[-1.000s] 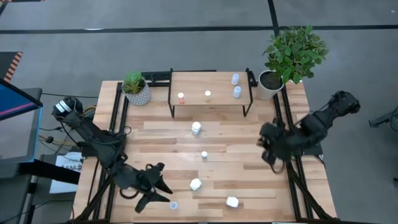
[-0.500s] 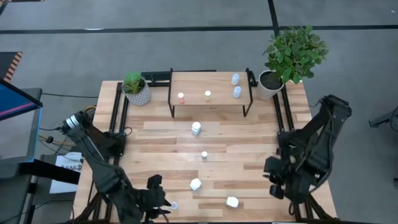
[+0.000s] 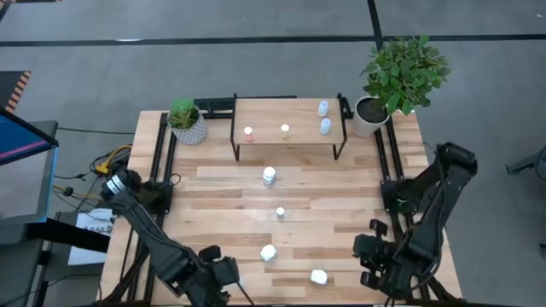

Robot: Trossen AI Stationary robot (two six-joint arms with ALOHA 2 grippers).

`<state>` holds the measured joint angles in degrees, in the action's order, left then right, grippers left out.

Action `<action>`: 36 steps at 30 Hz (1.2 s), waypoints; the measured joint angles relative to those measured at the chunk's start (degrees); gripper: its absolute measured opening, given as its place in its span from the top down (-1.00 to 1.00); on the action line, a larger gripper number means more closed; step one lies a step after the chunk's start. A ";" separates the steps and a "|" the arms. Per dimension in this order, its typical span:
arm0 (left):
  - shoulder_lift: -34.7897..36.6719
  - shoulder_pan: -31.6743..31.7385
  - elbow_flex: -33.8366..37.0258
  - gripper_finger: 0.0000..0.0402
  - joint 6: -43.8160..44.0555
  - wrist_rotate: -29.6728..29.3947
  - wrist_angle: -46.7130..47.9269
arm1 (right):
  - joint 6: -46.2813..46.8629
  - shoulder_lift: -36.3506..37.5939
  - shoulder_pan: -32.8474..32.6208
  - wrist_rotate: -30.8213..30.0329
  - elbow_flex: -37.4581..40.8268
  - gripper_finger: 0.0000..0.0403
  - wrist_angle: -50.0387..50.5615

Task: Pick and place medicine bottles onto shelf by color
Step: Put the white pill bottle on the shelf

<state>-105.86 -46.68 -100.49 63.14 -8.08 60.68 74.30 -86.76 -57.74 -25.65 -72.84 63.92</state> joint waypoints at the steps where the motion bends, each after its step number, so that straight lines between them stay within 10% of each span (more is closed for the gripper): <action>1: -0.25 0.29 0.23 0.01 0.14 0.30 0.32 | -0.55 -0.37 0.00 0.00 -0.01 0.47 -0.75; 15: -3.78 0.02 6.45 -0.25 -19.06 0.21 -4.36 | -0.83 -0.57 0.00 0.03 -0.04 0.47 -2.35; 36: -12.42 0.86 6.63 -0.25 -22.88 -3.69 -5.77 | -0.87 -0.57 0.02 0.09 -0.04 0.47 -2.90</action>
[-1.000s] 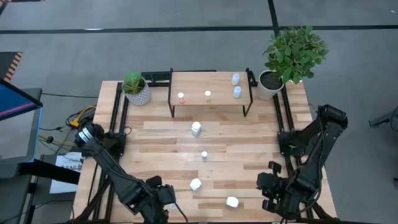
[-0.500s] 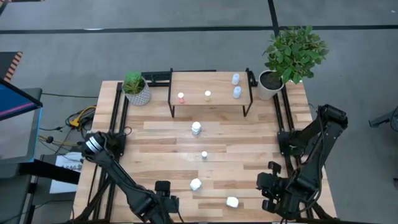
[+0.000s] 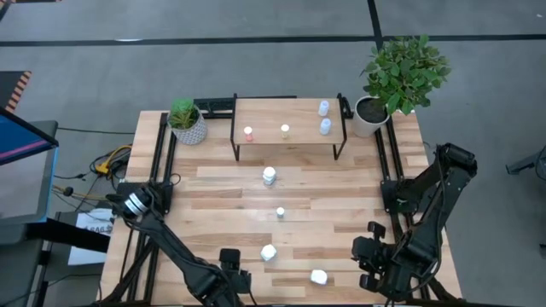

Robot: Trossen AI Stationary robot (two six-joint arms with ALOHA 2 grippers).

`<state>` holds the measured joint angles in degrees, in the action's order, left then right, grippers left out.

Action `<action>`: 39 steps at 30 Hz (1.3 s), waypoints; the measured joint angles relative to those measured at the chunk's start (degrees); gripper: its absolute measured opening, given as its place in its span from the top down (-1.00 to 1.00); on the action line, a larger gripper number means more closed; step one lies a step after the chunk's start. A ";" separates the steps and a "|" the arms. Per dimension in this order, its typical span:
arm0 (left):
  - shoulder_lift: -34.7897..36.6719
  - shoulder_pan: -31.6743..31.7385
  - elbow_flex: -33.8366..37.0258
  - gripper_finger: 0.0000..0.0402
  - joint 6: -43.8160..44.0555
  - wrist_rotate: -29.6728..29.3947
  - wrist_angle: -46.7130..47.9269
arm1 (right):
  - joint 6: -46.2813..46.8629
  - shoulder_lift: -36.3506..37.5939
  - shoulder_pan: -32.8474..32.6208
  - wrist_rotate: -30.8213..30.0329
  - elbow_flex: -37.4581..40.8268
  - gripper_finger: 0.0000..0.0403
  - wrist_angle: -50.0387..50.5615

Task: Pick and place medicine bottles onto shelf by color
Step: Put the white pill bottle on the shelf

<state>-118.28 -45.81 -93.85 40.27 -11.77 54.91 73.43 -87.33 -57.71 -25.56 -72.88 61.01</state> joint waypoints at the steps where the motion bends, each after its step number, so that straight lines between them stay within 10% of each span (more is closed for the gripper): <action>1: -0.31 0.22 0.01 -0.25 -0.29 -0.03 -0.27 | -0.15 0.00 -0.02 0.00 0.00 0.47 0.06; 39: -1.01 1.94 0.01 -0.12 -2.05 1.90 -1.94 | -0.55 0.02 -0.01 0.20 0.00 0.47 0.05</action>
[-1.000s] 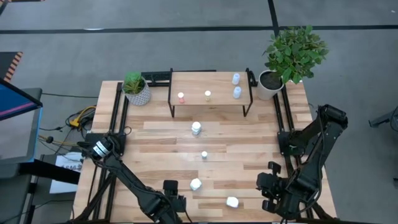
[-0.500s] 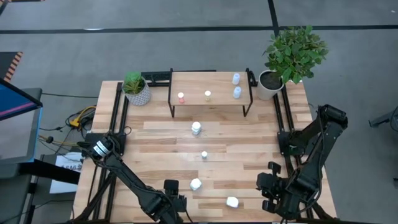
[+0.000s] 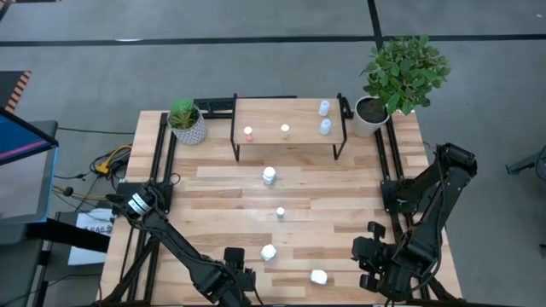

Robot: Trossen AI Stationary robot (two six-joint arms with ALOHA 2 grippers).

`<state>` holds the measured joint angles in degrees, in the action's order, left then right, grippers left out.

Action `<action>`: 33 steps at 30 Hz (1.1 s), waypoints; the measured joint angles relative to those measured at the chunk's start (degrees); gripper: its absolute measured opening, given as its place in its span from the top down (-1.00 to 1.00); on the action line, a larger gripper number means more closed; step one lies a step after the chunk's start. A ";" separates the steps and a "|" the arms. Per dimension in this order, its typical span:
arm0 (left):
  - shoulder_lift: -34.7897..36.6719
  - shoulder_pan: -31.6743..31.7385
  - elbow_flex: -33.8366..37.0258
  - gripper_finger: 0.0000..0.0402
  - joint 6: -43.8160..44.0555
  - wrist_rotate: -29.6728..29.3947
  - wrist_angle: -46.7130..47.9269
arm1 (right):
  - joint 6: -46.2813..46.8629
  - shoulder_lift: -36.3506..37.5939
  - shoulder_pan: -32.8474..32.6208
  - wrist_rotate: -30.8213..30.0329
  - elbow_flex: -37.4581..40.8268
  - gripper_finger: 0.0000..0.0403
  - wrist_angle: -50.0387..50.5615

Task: Pick and place medicine bottles onto shelf by color
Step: Put the white pill bottle on the shelf

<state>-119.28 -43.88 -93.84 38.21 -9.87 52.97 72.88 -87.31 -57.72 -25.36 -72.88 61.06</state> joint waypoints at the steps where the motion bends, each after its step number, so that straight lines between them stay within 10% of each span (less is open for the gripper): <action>1: 0.00 0.00 0.00 -0.07 0.00 0.19 0.00 | 0.00 0.00 0.00 0.00 0.00 0.47 0.00; 10: 0.15 0.42 -0.02 0.47 2.11 0.53 -0.06 | 0.12 0.00 0.00 0.00 0.00 0.47 0.01; 17: 2.79 2.65 -3.26 0.48 2.73 0.58 2.27 | 0.13 0.00 0.00 0.00 0.00 0.47 0.04; 33: 7.34 15.33 -28.41 0.45 -25.85 -9.97 20.48 | -5.40 0.00 0.51 -1.19 0.00 0.47 0.19</action>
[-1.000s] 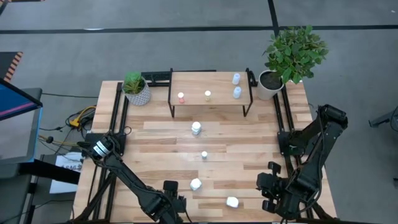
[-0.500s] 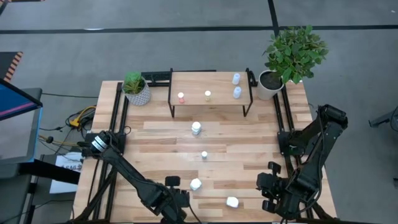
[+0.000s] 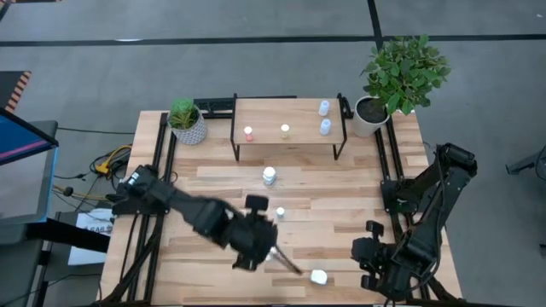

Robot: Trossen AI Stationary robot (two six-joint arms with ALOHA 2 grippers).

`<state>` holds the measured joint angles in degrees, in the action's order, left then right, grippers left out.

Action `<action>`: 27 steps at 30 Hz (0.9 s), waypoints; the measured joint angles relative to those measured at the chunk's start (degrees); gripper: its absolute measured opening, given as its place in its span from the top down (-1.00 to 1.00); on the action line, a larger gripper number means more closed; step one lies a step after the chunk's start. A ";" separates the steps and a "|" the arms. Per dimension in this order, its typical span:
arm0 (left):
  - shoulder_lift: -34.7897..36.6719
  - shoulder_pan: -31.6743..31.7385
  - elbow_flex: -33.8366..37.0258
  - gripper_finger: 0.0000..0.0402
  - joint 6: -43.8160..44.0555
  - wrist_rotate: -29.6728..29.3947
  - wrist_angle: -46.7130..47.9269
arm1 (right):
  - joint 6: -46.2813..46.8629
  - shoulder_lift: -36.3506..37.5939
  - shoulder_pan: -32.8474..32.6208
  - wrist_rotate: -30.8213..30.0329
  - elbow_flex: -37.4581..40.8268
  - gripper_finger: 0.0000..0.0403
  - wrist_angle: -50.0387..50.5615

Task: Pick and place medicine bottles onto shelf by color
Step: Put the white pill bottle on the shelf

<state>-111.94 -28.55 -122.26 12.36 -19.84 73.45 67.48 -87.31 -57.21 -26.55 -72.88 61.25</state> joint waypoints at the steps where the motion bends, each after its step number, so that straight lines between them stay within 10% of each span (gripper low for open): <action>1: 0.00 1.27 -1.19 0.45 -2.30 -0.07 0.21 | -0.78 0.00 0.13 -0.88 0.00 0.47 0.02; 14: -0.04 21.22 -10.51 0.46 -28.87 3.72 0.43 | -5.18 0.02 9.87 -19.65 0.00 0.47 14.85; 27: -0.07 40.89 -10.91 0.45 -37.93 11.93 -0.04 | -4.98 0.02 24.12 -21.36 0.00 0.47 26.63</action>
<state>-112.01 12.33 -133.16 -25.56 -7.92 73.41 62.50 -87.29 -33.09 -47.91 -72.88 87.88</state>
